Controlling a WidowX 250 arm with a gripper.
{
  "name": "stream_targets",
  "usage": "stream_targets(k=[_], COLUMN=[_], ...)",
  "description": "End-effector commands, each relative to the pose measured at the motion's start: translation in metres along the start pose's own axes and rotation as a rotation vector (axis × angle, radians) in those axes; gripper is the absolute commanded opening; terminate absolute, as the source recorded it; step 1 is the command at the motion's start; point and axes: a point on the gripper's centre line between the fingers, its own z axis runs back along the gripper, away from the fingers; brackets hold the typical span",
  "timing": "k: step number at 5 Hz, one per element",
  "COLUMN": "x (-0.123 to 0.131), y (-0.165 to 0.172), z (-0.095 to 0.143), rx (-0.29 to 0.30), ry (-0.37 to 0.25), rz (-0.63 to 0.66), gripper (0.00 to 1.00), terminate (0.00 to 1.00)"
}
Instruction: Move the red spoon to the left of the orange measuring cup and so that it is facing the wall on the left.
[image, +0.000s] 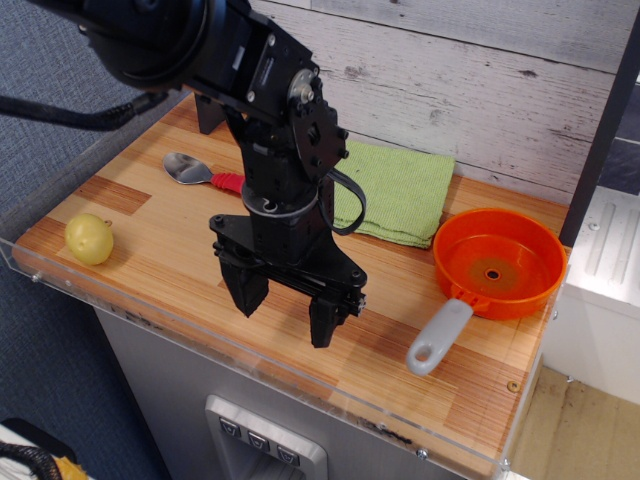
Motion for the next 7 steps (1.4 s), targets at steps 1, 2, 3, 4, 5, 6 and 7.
stream_targets(k=[1,2,3,4,5,6,7], x=[0.000,0.009,0.017,0.032,0.042,0.049,0.061], y=[0.000,0.017,0.036,0.055,0.074,0.086,0.099], z=[0.000,0.022,0.043,0.055,0.057,0.058,0.050], rx=[0.000,0.010,0.026,0.040,0.060,0.074,0.049], ry=[0.000,-0.075,-0.110,-0.114,-0.153,-0.193,-0.211], rz=[0.000,0.188,0.394,0.574,0.749,0.911,0.978], gripper=[1.00,1.00,1.00,1.00,1.00,1.00,1.00], terminate=[0.00,0.00,0.00,0.00,0.00,0.00,0.00])
